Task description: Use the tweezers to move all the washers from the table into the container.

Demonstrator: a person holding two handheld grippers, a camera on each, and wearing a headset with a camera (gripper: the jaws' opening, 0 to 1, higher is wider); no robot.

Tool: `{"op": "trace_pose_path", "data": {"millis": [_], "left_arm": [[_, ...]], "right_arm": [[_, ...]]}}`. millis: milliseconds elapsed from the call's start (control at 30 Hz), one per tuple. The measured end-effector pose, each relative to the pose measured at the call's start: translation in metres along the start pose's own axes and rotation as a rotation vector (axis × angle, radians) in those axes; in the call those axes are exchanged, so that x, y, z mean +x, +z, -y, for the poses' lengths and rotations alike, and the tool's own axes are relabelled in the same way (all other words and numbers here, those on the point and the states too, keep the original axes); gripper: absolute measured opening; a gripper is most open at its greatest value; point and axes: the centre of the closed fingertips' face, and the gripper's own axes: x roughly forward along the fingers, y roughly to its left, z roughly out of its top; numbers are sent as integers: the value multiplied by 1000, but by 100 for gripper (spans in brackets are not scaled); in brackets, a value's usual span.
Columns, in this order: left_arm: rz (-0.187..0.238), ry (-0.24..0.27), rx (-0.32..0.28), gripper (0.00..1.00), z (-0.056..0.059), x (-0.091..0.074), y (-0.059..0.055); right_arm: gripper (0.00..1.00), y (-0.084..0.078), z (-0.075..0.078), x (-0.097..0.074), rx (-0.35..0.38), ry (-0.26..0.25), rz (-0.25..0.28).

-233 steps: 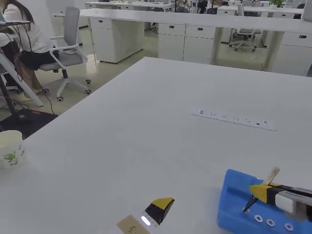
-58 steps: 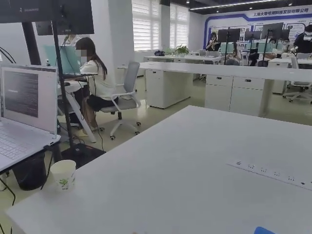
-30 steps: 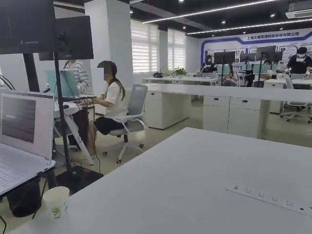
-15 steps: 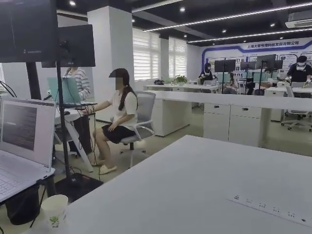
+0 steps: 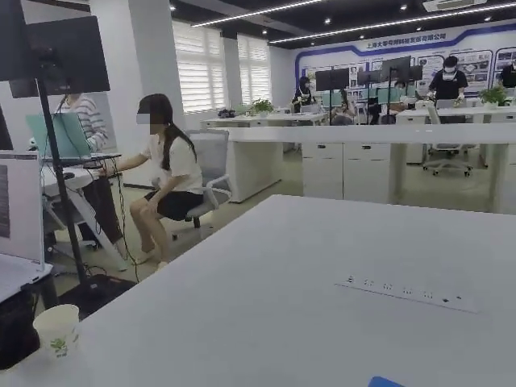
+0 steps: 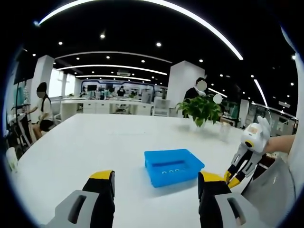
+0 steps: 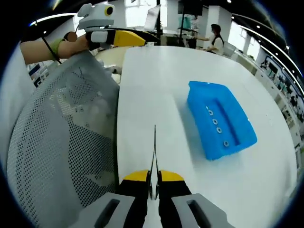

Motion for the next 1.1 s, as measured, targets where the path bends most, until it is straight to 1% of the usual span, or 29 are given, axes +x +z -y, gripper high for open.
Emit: {"op": "trace_pose_path", "data": {"millis": [33, 67, 100, 133, 167, 233, 267, 300, 333, 367, 400, 433, 467, 533, 600, 667, 700, 733, 767, 800, 833, 933, 967, 1000, 1100], "left_arm": [[-3, 2, 3, 72, 0, 0, -1], [-8, 6, 6, 72, 0, 1, -1], [-14, 10, 11, 72, -1, 1, -2], [-19, 14, 15, 72, -1, 1, -3], [-21, 16, 16, 72, -2, 1, -3], [-21, 19, 15, 72, -2, 1, -3], [-21, 20, 12, 72, -3, 1, -3], [-24, 22, 10, 72, -4, 1, -4], [-32, 25, 5, 72, -4, 1, -5], [-34, 23, 5, 72, -4, 2, -6], [-37, 22, 5, 72, -4, 2, -7], [-48, 21, 8, 72, -4, 2, -9], [-60, 24, 11, 71, -5, 3, -11], [-65, 37, 18, 72, -7, 2, -11], [-50, 47, 14, 72, -9, 1, -9], [-41, 50, 0, 72, -11, 0, -8], [-44, 55, -17, 71, -13, 0, -9], [-51, 57, -26, 72, -14, 1, -10], [-58, 54, -30, 72, -13, 2, -12], [-60, 51, -29, 72, -12, 2, -12], [-63, 49, -24, 72, -11, 2, -13], [-80, 45, 3, 71, -9, 3, -15], [-82, 45, 8, 71, -9, 3, -15], [-84, 44, 11, 71, -9, 3, -15], [-100, 36, 7, 71, -8, 3, -18]], "right_arm": [[3, 2, -4, 4, 11, 33, 24], [3, 3, -5, 5, 7, 42, 32], [3, 7, -4, 9, 5, 36, 68], [3, 10, -4, 11, 16, 42, 88], [3, 15, -8, 15, 35, 61, 124], [3, 25, -10, 21, 53, 69, 197], [3, 22, -11, 23, 51, 80, 178], [3, 23, -13, 25, 33, 87, 167], [3, 23, -13, 27, -30, 83, 146], [3, 25, -13, 28, -61, 73, 141], [3, 27, -16, 30, -80, 80, 138], [3, 30, -19, 32, -84, 90, 142], [3, 33, -23, 35, -102, 111, 145], [3, 35, -24, 39, -104, 116, 141], [3, 37, -21, 46, -133, 103, 126], [3, 41, -18, 49, -142, 99, 126], [3, 44, -17, 51, -150, 102, 141], [4, 46, -17, 53, -142, 104, 153], [4, 46, -17, 56, -142, 108, 150], [4, 45, -18, 57, -159, 109, 141], [4, 42, -19, 59, -194, 100, 127], [4, 36, -25, 62, -202, 116, 101], [4, 45, -26, 60, -230, 119, 138], [3, 42, -26, 59, -211, 115, 108], [4, 41, -26, 59, -231, 107, 107]]}}
